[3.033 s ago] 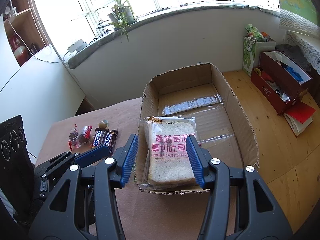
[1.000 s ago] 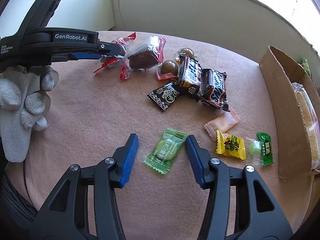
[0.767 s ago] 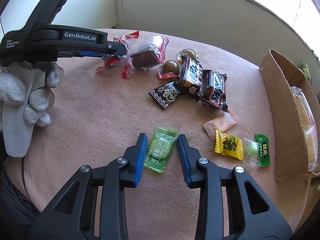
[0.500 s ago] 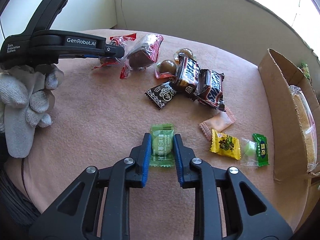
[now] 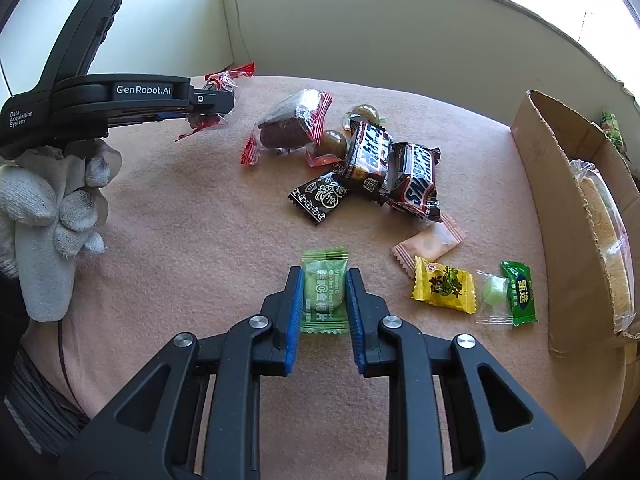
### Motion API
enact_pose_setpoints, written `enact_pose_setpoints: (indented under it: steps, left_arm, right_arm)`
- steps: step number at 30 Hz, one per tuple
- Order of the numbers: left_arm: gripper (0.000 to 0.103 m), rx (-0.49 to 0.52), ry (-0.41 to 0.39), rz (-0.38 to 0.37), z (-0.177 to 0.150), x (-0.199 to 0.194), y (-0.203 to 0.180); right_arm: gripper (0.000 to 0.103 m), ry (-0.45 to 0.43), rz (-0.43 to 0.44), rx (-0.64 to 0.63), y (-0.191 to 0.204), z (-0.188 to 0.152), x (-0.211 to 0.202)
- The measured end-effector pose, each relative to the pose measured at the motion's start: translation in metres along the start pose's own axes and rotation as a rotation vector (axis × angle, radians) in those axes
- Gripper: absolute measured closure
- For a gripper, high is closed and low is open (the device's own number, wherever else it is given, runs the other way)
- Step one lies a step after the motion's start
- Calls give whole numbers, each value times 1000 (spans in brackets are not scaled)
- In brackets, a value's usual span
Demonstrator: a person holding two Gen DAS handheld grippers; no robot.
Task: Organize snacks
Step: 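Carry both snacks into the box and open both grippers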
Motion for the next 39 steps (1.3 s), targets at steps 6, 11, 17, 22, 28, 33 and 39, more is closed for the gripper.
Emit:
enact_pose_setpoints:
  steps: [6, 11, 17, 22, 28, 33, 39]
  left_arm:
    - [73, 12, -39, -29, 5, -18, -11]
    - [73, 36, -61, -58, 8, -27, -29]
    - [73, 82, -71, -103, 8, -36, -57]
    - [73, 128, -70, -145, 6, -39, -85]
    - [73, 177, -63, -200, 3, -35, -123]
    - [73, 203, -37, -250, 1, -19, -157]
    - [73, 234, -16, -284, 2, -7, -190]
  right_arm:
    - [81, -40, 7, 8, -3, 2, -19]
    - [81, -80, 4, 18, -12, 6, -37]
    - [81, -132, -15, 46, -29, 13, -61]
    - [81, -169, -51, 81, -54, 15, -79]
    - [81, -194, -107, 137, -94, 12, -96]
    - [81, -205, -153, 184, -126, 7, -107]
    - [81, -214, -190, 227, -158, 1, -116]
Point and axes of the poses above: each gripper's, at about its wrist camera, not at the fingertips, and x roughly the way its jaws point, y to its left, z to its top, the point moved 2 cm from there along x, roughly the way its jaws point, and after that the axes turned 2 degrees about z, right-handed, at the moved point
